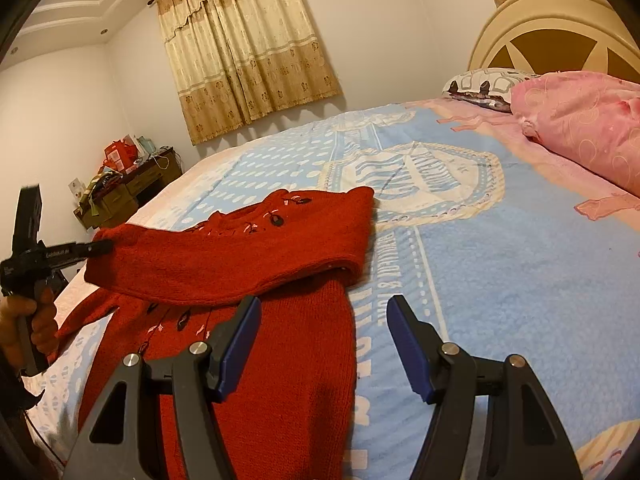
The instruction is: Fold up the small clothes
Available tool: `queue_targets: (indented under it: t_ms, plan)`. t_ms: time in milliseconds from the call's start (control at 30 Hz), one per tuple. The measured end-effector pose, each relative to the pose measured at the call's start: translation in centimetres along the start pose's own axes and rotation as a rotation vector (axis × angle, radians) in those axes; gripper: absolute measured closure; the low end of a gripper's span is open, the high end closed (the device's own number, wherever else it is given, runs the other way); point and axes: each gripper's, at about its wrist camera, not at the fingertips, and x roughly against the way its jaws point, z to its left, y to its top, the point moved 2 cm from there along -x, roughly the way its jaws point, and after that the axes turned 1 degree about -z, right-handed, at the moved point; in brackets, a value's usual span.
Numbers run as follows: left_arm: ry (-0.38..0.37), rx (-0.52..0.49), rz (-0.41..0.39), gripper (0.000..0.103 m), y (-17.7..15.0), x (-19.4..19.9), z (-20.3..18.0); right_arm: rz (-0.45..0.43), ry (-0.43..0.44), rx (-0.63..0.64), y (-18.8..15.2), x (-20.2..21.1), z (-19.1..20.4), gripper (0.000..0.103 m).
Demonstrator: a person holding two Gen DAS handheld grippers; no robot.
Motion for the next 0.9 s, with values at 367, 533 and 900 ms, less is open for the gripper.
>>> queue_targets:
  t_ms: [367,533,900]
  plan:
    - [0.044,0.084,0.083,0.095,-3.5,-2.7,3.9,0.014,-0.01,0.002,-0.3,-0.2,-0.1,0.037]
    - [0.045,0.139,0.099,0.095,-4.8,-3.3,5.0,0.021,-0.012,0.001,-0.3,-0.4,-0.1,0.037]
    - [0.057,0.163,0.107,0.095,-5.7,-3.5,6.3,0.024,-0.013,0.003,-0.3,-0.6,-0.1,0.037]
